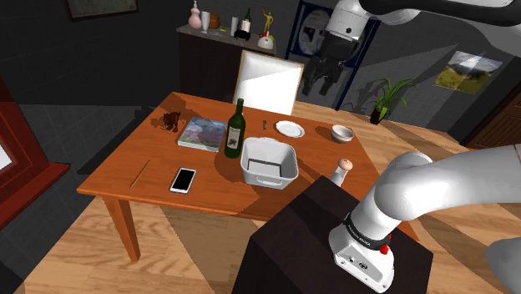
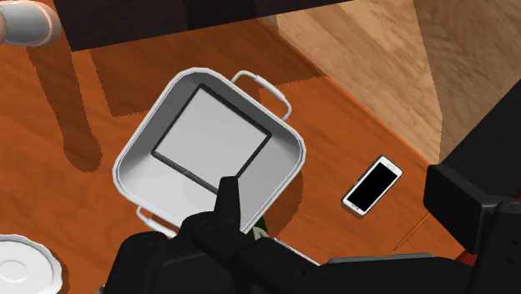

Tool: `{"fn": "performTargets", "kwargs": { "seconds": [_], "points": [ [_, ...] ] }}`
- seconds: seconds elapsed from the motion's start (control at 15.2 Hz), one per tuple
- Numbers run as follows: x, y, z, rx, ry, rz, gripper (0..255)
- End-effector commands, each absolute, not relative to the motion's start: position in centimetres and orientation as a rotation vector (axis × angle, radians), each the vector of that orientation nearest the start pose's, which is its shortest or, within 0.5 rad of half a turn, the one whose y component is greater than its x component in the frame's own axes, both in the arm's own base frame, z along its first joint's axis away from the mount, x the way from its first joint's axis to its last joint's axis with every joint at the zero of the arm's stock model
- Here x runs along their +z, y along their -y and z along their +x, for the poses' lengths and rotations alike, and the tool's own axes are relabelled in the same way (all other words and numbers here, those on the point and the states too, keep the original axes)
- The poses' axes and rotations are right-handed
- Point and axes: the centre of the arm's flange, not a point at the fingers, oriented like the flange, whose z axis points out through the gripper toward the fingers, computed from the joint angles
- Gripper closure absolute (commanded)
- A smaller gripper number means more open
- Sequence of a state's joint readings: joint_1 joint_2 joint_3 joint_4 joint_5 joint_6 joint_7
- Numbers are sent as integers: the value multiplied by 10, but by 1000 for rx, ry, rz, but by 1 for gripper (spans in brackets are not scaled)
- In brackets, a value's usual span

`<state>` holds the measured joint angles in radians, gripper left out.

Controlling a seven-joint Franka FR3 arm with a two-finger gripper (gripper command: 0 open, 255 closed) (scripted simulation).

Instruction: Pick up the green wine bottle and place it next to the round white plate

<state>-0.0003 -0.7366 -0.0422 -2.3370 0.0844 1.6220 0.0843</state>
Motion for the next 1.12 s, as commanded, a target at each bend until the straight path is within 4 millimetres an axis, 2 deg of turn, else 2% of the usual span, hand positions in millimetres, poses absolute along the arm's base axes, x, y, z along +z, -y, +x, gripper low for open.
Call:
{"fn": "performTargets", "kwargs": {
  "seconds": [0.0, 1.06],
  "points": [
    [589, 9, 325, -27, -181, -3023, 0],
    [484, 36, 498, -104, 39, -3103, 0]
  ]
}}
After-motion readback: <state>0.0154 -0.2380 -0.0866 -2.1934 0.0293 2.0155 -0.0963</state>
